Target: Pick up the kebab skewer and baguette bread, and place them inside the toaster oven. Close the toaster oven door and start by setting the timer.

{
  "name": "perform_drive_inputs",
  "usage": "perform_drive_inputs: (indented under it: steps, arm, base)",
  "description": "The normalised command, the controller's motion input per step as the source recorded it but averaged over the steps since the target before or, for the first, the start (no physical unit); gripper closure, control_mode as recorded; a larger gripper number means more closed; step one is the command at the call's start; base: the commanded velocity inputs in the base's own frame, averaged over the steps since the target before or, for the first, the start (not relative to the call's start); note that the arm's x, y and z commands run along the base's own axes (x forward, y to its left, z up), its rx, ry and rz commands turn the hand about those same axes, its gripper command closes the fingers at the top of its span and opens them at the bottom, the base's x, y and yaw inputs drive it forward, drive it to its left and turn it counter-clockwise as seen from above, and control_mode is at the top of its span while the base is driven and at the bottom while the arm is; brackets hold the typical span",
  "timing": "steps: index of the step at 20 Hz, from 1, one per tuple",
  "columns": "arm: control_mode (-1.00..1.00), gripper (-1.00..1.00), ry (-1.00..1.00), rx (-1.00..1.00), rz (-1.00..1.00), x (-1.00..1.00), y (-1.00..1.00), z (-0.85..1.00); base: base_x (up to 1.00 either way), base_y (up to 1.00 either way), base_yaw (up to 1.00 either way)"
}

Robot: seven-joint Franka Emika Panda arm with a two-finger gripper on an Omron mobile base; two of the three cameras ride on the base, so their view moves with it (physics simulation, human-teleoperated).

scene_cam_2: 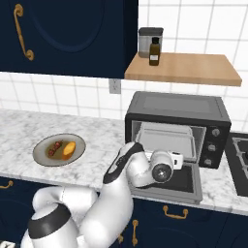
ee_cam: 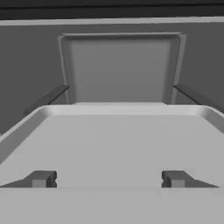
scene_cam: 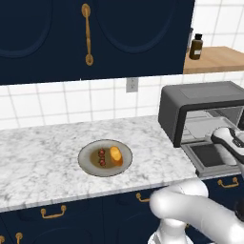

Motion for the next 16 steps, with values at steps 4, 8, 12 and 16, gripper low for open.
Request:
perform_drive_inputs:
  steps: [4,8,12,16]
  arm:
    - [-1.00,-1.00,0.25,0.00,0.03,-0.91,-0.15,0.88]
    - [-1.00,-1.00,0.26,0.00,0.03,-0.58,0.42,1.00]
    - [-1.00,-1.00,0.36,0.00,-0.03,-0.60,0.91,0.65]
    - [-1.00,-1.00,0.37,0.00,-0.11,-0.53,1.00,0.25]
  base:
    - [0.00,0.00,0.00]
    - [0.00,0.00,0.00]
    - [0.00,0.00,0.00]
    - [0.00,0.00,0.00]
